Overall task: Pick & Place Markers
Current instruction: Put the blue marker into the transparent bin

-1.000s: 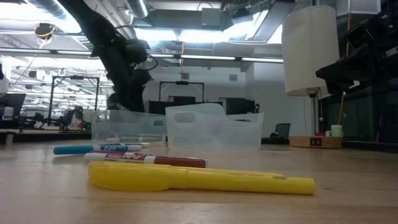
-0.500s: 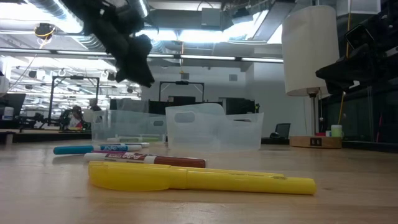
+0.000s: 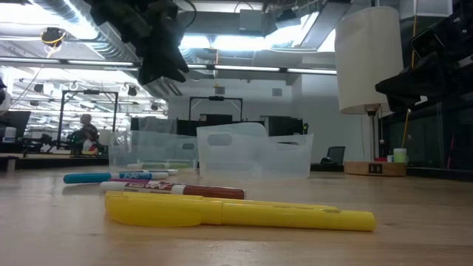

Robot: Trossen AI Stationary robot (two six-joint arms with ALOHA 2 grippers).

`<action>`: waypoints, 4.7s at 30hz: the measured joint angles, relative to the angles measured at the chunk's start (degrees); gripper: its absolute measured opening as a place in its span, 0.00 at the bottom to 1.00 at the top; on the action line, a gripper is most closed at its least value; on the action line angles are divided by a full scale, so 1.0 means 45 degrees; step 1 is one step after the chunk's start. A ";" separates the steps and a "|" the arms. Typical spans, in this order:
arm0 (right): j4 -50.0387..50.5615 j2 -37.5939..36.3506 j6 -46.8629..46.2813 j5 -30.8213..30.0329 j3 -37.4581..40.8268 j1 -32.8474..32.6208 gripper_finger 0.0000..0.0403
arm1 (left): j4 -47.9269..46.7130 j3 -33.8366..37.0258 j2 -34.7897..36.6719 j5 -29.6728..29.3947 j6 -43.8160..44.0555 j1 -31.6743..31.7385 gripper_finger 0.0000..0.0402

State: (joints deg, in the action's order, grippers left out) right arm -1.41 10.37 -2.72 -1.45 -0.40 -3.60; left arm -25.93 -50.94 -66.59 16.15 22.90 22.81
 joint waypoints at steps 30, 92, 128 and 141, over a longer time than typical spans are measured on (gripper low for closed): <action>0.0001 -0.0002 0.0000 0.0000 0.0000 -0.0003 0.10 | 0.0427 0.0000 -0.0005 -0.0273 0.4223 -0.4795 0.41; 0.0001 0.0000 0.0000 0.0000 0.0000 -0.0003 0.10 | -0.4836 -0.1243 -0.4158 -0.4015 0.8751 -0.7442 0.41; 0.0001 0.0000 0.0000 -0.0002 0.0000 -0.0002 0.10 | -0.2520 -0.1243 -0.4158 -0.4743 0.8969 -0.8883 0.28; 0.0001 0.0000 0.0000 -0.0001 0.0000 -0.0001 0.10 | -0.1731 -0.1362 -0.5899 -0.1394 0.8718 -0.8742 0.47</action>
State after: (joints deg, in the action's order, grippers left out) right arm -1.41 10.37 -2.72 -1.46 -0.40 -3.60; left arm -33.72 -57.07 -93.13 9.87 62.13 -16.53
